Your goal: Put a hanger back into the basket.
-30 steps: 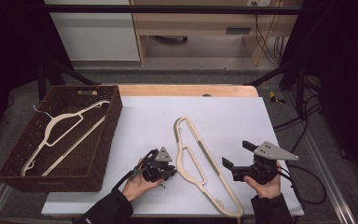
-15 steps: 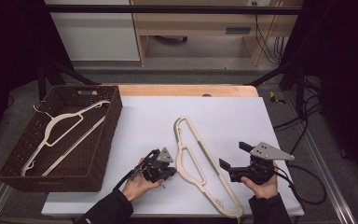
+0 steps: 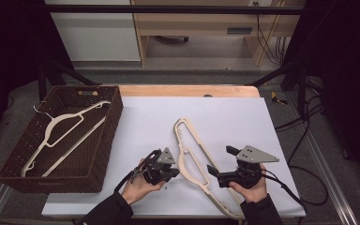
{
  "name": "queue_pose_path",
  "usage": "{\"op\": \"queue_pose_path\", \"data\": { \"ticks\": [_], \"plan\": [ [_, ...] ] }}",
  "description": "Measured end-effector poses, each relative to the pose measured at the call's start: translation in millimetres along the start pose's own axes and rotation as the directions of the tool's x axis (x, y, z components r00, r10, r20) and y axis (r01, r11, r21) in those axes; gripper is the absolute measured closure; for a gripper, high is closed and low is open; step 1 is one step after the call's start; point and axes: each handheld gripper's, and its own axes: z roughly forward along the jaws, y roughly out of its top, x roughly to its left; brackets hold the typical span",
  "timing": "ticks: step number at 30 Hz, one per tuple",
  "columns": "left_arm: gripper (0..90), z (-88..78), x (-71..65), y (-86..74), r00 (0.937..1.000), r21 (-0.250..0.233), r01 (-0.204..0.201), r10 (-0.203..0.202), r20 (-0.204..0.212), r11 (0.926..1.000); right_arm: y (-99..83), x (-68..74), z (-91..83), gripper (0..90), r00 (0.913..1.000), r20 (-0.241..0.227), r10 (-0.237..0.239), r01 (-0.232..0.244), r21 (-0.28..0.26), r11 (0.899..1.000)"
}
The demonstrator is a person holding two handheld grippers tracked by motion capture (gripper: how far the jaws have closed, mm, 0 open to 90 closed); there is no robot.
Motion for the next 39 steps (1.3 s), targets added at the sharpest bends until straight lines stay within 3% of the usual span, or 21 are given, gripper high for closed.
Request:
{"op": "queue_pose_path", "data": {
  "ticks": [5, 20, 25, 31, 39],
  "plan": [
    [88.4, -7.3, -3.5, 4.6, 0.9998, -0.025, 0.02, -0.02, 0.006, 0.9995, -2.4, 9.0, 10.1, 8.2, 0.9991, -0.042, 0.01, -0.009, 0.033, 0.999],
    [88.5, -16.8, -10.8, 17.2, 0.9985, -0.065, 0.052, -0.053, -0.013, 0.9965, -15.4, 33.8, 41.3, 18.8, 0.9956, -0.091, -0.02, 0.033, 0.15, 0.988],
    [88.5, -17.4, -13.2, 20.4, 0.9981, -0.074, 0.058, -0.059, -0.018, 0.9956, -19.3, 38.0, 46.7, 28.0, 0.9941, -0.105, -0.027, 0.047, 0.186, 0.981],
    [88.5, -18.6, -14.6, 21.1, 0.9979, -0.083, 0.059, -0.061, -0.022, 0.9948, -27.4, 44.0, 56.2, 42.4, 0.9921, -0.108, -0.065, 0.09, 0.25, 0.964],
    [88.5, -19.1, -15.6, 21.3, 0.9981, -0.082, 0.054, -0.056, -0.025, 0.9951, -32.4, 44.7, 61.0, 61.9, 0.9897, -0.106, -0.097, 0.124, 0.293, 0.948]
  ]
}}
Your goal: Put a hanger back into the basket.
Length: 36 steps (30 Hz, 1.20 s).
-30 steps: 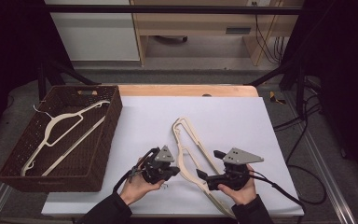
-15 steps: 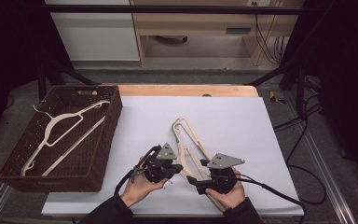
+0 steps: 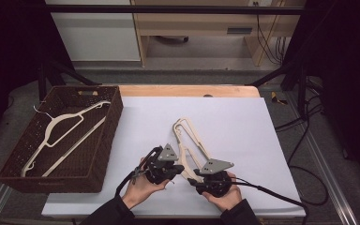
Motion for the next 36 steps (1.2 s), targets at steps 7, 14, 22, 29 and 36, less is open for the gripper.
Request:
{"op": "queue_pose_path", "data": {
  "ticks": [7, 14, 22, 29, 36],
  "plan": [
    [88.4, -0.1, 1.1, -0.9, 0.9998, -0.017, 0.016, -0.015, 0.011, 0.9997, -1.8, 0.1, 2.3, 73.7, 0.9995, -0.003, -0.03, 0.03, 0.011, 0.999],
    [75.8, -11.1, 8.0, -0.2, 0.998, -0.095, 0.043, -0.038, 0.05, 0.9946, -1.0, -0.1, -0.4, 74.7, 0.9985, 0.007, -0.055, 0.055, 0.021, 0.998],
    [40.0, -46.0, 26.4, -1.7, 0.9941, -0.275, 0.109, -0.105, 0.028, 0.9553, 3.1, -4.6, -12.8, 75.9, 0.9967, 0.045, -0.067, 0.067, 0.007, 0.998],
    [24.0, -58.4, 42.1, -10.7, 0.9929, -0.32, 0.112, -0.119, -0.003, 0.9408, 6.6, -11.5, -26.5, 77.4, 0.9952, 0.079, -0.058, 0.059, -0.011, 0.998],
    [9.8, -55.5, 45.1, -24.4, 0.9916, -0.297, 0.101, -0.12, -0.046, 0.9494, 7.6, -19.7, -36.8, 78.8, 0.9934, 0.106, -0.043, 0.047, -0.027, 0.999]
  ]
}}
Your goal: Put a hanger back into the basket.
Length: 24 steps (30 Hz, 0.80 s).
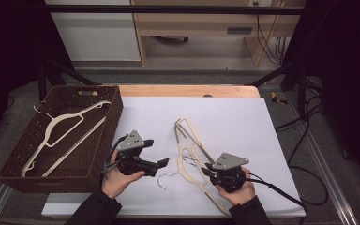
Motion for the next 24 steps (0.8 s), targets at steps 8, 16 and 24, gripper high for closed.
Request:
{"op": "queue_pose_path", "data": {
  "ticks": [8, 16, 24],
  "plan": [
    [6.5, -1.1, -0.1, -2.7, 0.9996, -0.008, -0.018, 0.018, -0.023, 0.9998, -0.7, -17.7, -18.1, 83.0, 0.9964, 0.078, 0.033, -0.03, -0.041, 0.999],
    [6.0, -2.1, 0.4, -5.6, 0.9992, 0.005, -0.03, 0.03, -0.027, 0.9995, -5.0, -34.4, -31.9, 86.6, 0.9924, 0.113, 0.049, -0.04, -0.082, 0.996],
    [6.4, -6.5, -0.8, -3.0, 0.9988, -0.009, -0.04, 0.04, -0.026, 0.9991, -1.0, -33.7, -39.8, 86.7, 0.9964, 0.068, 0.052, -0.043, -0.122, 0.992]
  ]
}}
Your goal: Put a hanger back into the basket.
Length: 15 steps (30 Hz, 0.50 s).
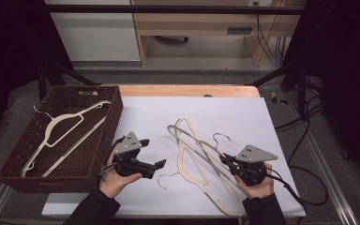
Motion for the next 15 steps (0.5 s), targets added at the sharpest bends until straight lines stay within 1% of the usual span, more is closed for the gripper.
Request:
{"op": "queue_pose_path", "data": {
  "ticks": [2, 4, 6, 9, 11, 15],
  "plan": [
    [6.7, -0.7, -1.4, 1.0, 1.0, -0.002, -0.004, 0.004, 0.004, 1.0, 3.3, 3.7, -0.3, 86.7, 0.9991, -0.043, 0.004, -0.005, -0.015, 1.0],
    [7.1, -1.0, -3.6, 2.0, 0.9999, -0.003, -0.009, 0.009, 0.01, 1.0, 6.3, 8.1, 1.1, 86.7, 0.9954, -0.095, 0.007, -0.01, -0.03, 0.999],
    [7.4, -0.8, -5.9, 3.2, 0.9997, -0.003, -0.018, 0.018, 0.015, 0.9998, 8.8, 13.1, 3.9, 86.7, 0.9889, -0.148, 0.01, -0.017, -0.042, 0.999],
    [7.7, 1.0, -9.9, 4.5, 0.9989, 0.0, -0.036, 0.036, 0.031, 0.9993, 10.7, 19.0, 10.1, 86.7, 0.9759, -0.218, 0.011, -0.023, -0.05, 0.998],
    [7.8, 2.9, -12.8, 5.3, 0.9979, 0.005, -0.052, 0.052, 0.04, 0.9986, 11.3, 23.1, 14.5, 86.7, 0.9686, -0.249, 0.01, -0.022, -0.046, 0.999],
    [8.8, 8.8, -19.0, 5.8, 0.9947, 0.022, -0.079, 0.077, 0.068, 0.9967, 12.3, 30.9, 21.1, 86.7, 0.9581, -0.286, -0.005, -0.004, -0.033, 0.999]
  ]
}}
